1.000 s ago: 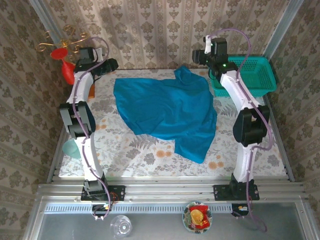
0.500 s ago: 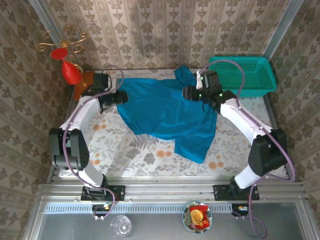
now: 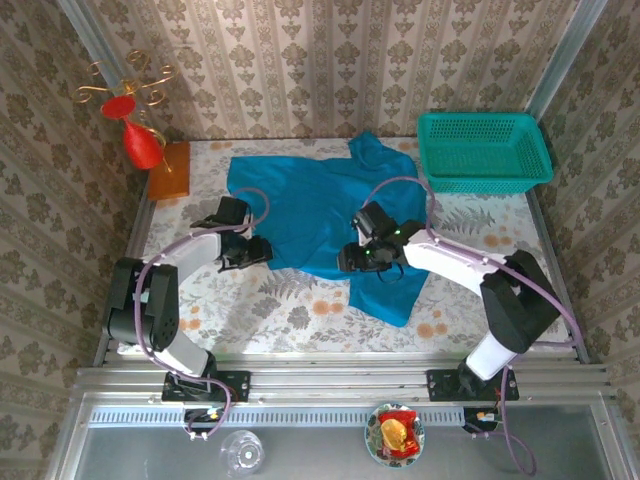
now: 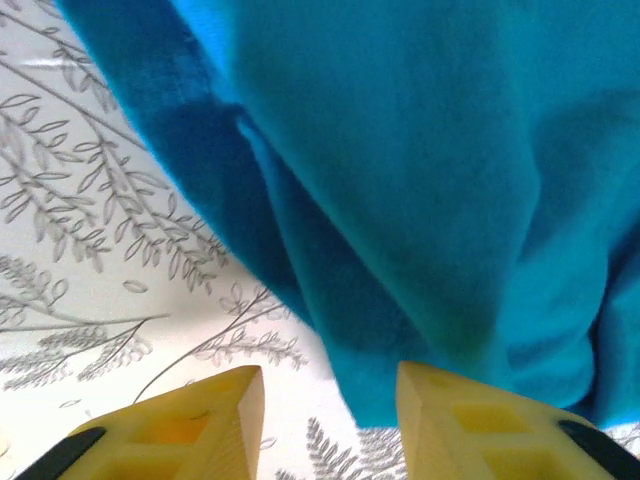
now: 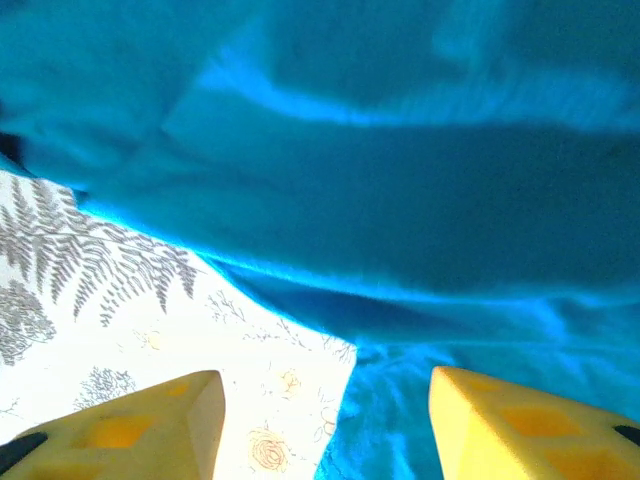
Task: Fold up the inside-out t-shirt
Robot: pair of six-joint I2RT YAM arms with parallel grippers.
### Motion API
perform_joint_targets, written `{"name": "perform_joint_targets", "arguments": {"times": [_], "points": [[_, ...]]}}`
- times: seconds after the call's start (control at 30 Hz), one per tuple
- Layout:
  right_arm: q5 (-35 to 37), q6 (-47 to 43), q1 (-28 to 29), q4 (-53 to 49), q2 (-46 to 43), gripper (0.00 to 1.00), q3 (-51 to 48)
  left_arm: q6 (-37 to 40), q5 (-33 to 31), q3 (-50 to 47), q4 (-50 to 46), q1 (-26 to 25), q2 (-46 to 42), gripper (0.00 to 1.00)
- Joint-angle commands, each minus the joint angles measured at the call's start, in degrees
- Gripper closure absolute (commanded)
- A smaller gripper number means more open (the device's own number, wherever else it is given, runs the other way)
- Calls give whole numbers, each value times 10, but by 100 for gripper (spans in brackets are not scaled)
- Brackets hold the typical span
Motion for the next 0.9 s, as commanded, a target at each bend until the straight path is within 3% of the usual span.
{"name": "perform_joint_targets", "arguments": {"times": [0.0,0.2,0.3,0.37,0.43,0.5,0.63,0.87], "points": [[18,30,6,-24,16,38,-14,-24,41,0,44,-4,14,56],[25,34,3,-31,49,34,-19,-14,57,29,40,-14,59,57],[48,33,-6,-41,65,36,-16,-11,50,46,30,-17,67,66],[65,31,-16,-60,68,42,-18,-3,42,59,17,-18,66,79],[80,28,-29,-66,66,57,-20,6,23,75,-5,-17,57,92],[92,21,-45,-71,60,71,-24,20,4,97,-35,-13,37,98],[93,5,-86,-69,50,91,-40,58,-20,150,-107,4,-6,100],[90,-22,-152,-77,36,100,-62,124,-45,221,-216,44,-43,100]]}}
